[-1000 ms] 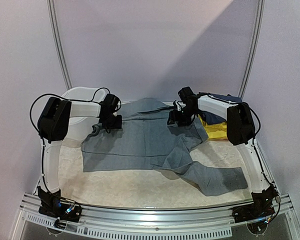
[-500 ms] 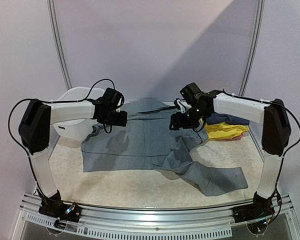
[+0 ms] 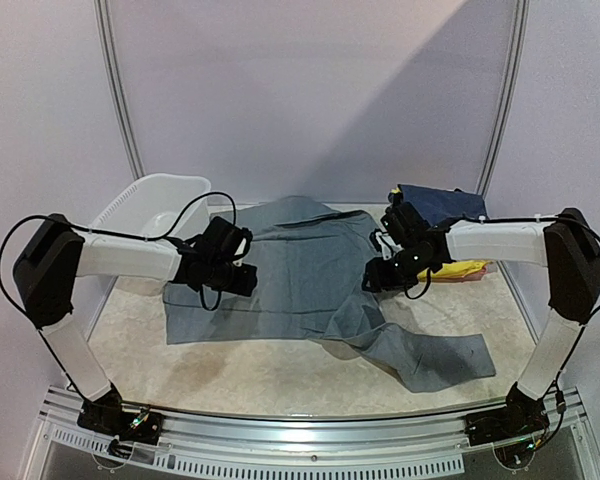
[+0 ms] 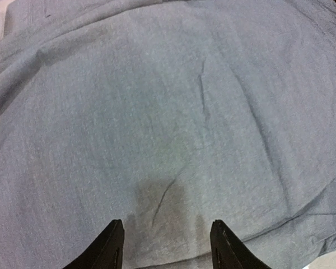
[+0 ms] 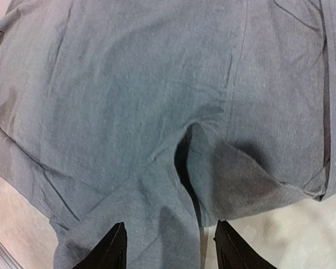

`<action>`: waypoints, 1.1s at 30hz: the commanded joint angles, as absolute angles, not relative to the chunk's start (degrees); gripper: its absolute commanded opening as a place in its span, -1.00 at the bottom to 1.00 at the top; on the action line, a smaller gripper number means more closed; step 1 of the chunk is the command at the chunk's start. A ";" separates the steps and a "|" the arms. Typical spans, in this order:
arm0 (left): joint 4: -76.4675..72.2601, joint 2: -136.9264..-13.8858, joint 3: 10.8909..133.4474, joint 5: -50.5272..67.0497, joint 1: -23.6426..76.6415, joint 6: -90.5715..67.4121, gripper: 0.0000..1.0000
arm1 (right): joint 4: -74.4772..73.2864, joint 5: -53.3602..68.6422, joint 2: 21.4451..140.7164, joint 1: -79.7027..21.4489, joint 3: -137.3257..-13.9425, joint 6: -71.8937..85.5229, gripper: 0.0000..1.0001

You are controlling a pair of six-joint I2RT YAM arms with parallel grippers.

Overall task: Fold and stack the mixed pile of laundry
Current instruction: Adjust the crumpled shirt at the center of the board, then pick up the flattened shirt from the center of the board.

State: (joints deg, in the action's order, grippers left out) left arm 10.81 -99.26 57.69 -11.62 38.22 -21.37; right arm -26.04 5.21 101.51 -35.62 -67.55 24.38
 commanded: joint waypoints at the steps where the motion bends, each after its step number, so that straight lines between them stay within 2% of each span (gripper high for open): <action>1: 6.85 -96.83 52.92 -13.30 38.68 -23.00 0.06 | -21.23 4.12 104.86 -35.75 -70.59 24.53 0.08; 7: 5.69 -94.70 48.93 -14.61 38.75 -23.74 0.05 | -21.74 3.23 110.82 -35.69 -73.80 23.24 0.05; 13: 4.81 -95.37 47.91 -15.23 38.75 -24.04 0.04 | -21.93 3.47 112.96 -35.65 -74.30 22.38 -0.12; 14: 4.71 -95.64 47.86 -15.21 38.75 -24.13 0.04 | -21.99 3.62 113.05 -35.69 -74.23 22.20 -0.18; 22: 4.26 -96.85 47.46 -15.55 38.72 -24.54 0.03 | -21.58 4.76 112.00 -35.67 -72.13 21.84 -0.96; 27: 6.03 -95.97 47.03 -17.90 38.67 -25.09 0.02 | -24.50 1.77 106.19 -35.68 -67.94 23.66 -1.00; 33: 7.40 -95.27 45.89 -19.46 38.67 -26.23 0.02 | -29.06 1.09 96.35 -35.69 -56.13 29.02 -1.00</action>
